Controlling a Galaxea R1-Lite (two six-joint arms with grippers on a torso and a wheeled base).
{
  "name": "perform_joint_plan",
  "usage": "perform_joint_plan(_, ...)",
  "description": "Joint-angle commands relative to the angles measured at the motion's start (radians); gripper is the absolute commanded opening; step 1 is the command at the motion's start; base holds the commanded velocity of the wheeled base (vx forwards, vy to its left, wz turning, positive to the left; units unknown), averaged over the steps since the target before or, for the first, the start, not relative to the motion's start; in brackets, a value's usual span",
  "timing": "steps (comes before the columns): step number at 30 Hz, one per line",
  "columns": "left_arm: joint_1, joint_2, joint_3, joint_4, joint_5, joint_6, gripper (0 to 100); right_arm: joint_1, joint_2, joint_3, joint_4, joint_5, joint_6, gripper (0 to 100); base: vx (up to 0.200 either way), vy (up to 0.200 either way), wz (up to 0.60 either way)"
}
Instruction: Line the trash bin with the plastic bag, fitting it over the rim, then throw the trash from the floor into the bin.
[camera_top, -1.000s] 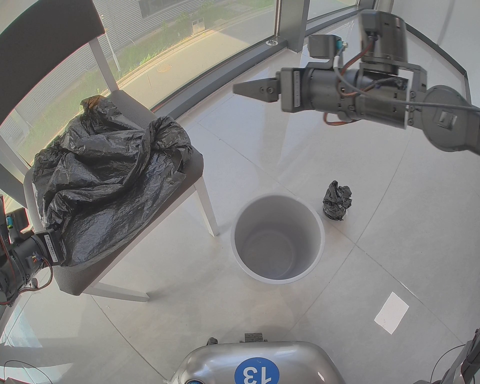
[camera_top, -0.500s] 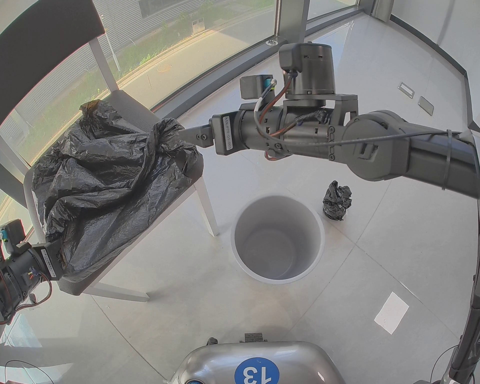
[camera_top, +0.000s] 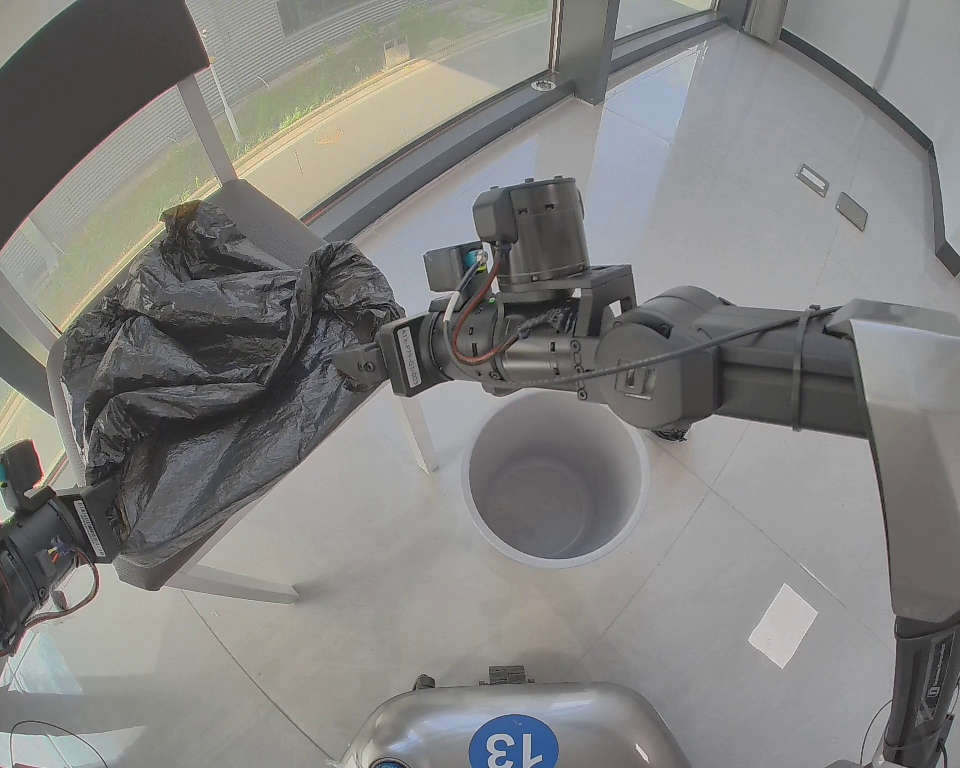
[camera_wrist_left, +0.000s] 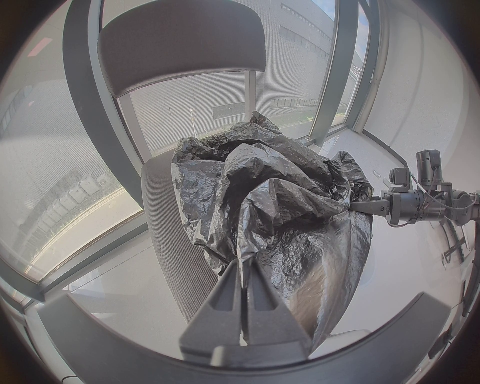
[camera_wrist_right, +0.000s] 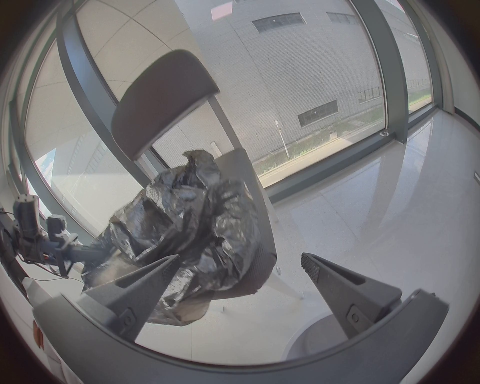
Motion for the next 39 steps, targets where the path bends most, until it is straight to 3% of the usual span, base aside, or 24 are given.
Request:
perform_joint_plan(1, 0.0, -0.01, 0.003, -0.001, -0.007, -0.001, 0, 0.008, 0.041, 0.0, -0.005, -0.001, 0.0, 100, 0.0, 0.0, 0.0)
perform_joint_plan(3, 0.0, -0.011, 0.002, -0.001, -0.008, -0.001, 0, 0.008, 0.046, 0.0, -0.011, -0.001, -0.002, 100, 0.0, 0.0, 0.0)
perform_joint_plan(4, 0.0, -0.013, 0.002, -0.001, -0.008, -0.001, 0, 0.008, 0.049, 0.0, -0.012, -0.001, -0.005, 0, 0.0, 0.0, 0.0)
perform_joint_plan(27, -0.037, -0.02, 0.002, -0.001, -0.02, -0.001, 0, 0.027, -0.097, 0.0, 0.136, -0.088, -0.002, 0, 0.0, 0.0, 0.0)
perform_joint_plan(39, -0.095, -0.023, 0.022, 0.007, -0.083, 0.009, 0, 0.03, -0.168, 0.07, 0.138, -0.136, 0.0, 0, 0.0, 0.0, 0.0)
